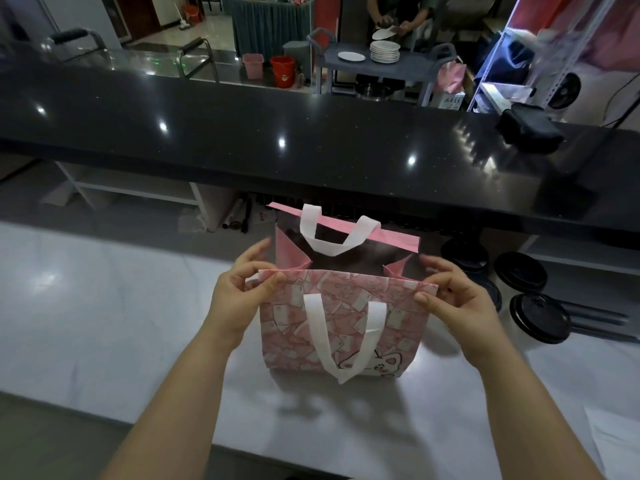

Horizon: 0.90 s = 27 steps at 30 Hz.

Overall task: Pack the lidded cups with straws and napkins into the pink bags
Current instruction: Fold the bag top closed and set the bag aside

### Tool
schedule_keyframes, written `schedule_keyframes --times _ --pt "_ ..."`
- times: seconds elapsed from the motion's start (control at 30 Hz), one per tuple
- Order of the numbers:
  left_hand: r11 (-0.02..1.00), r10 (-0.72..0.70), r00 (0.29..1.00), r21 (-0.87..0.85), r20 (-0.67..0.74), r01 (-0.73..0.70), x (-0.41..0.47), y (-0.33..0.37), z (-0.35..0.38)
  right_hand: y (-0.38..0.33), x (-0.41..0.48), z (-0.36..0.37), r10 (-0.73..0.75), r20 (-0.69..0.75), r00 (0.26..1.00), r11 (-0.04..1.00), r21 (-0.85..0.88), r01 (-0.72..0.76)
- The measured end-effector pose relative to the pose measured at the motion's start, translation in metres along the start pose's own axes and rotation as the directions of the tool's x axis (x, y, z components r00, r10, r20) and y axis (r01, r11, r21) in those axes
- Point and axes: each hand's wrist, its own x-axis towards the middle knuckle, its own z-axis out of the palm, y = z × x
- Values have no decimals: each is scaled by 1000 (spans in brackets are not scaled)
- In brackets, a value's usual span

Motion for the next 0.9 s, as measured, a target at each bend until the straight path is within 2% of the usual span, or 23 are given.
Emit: schedule_keyframes --times 0.17,0.3,0.43,0.53,0.6,0.73,0.9 --pt "995 -81 978 65 191 69 31 7 -5 -1 24 -6 36 113 993 998 44 -41" --pt "995 -58 985 89 164 44 39 8 -1 1 33 -7 14 165 986 999 43 -21" --pt "988 -43 992 152 115 25 36 4 0 4 31 -4 -26 107 994 1000 20 24" --pt "965 15 994 258 108 -43 35 7 -1 6 28 -6 -48 62 997 999 15 47" --pt "922 63 990 372 126 -106 36 6 -4 5 26 -8 -59 68 996 998 -19 61" --pt "833 72 975 525 208 -174 36 9 -4 -3 24 -10 -48 110 993 988 -139 63" --pt "649 92 947 703 307 -290 40 20 1 -11 24 -14 -87 171 981 916 -372 146"
